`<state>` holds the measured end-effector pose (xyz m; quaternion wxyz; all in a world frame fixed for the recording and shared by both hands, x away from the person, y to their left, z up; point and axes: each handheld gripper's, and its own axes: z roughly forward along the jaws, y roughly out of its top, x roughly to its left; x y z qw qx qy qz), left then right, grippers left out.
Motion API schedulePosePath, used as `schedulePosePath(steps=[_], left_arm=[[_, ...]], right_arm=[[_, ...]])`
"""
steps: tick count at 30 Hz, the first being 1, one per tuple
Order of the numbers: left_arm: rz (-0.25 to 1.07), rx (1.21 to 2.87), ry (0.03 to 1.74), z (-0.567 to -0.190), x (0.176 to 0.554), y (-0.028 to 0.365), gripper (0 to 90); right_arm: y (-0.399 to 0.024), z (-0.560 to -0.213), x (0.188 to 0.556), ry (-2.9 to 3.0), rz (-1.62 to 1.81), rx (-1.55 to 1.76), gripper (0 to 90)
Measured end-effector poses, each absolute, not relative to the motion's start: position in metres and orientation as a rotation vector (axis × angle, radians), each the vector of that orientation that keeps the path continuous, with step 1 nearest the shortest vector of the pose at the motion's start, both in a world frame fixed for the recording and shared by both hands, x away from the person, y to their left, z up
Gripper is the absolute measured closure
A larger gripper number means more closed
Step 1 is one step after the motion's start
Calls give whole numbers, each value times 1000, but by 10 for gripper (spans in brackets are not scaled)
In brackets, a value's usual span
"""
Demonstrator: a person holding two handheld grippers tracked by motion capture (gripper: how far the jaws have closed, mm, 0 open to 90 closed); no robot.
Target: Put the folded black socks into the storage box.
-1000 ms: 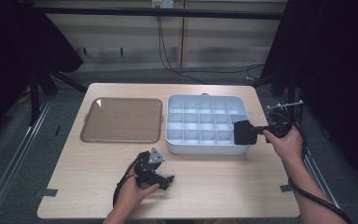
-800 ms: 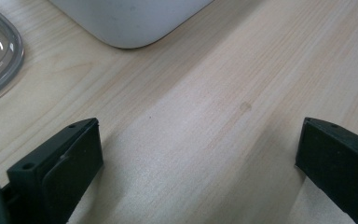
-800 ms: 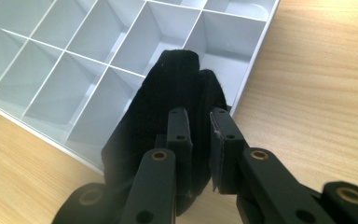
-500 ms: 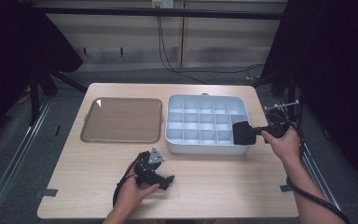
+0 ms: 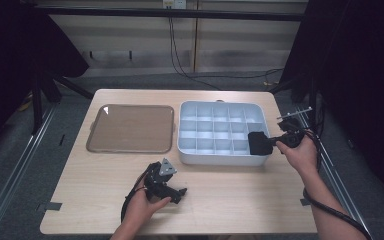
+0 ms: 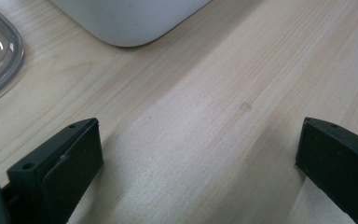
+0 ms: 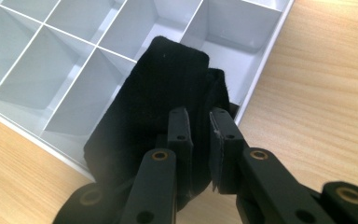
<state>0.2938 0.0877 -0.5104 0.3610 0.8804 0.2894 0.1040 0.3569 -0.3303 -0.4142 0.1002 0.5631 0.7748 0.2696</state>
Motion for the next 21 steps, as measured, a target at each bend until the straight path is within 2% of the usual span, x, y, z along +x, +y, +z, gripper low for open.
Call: schedulePosePath(steps=[8,21], left_arm=[[265,2269,746,-510,293,88,0],[267,2273,743,-510,294,88,0]], right_arm=[[-325,-420,355,2291,793,1630,791],[-331,-405,353,2225,782,1613,713]])
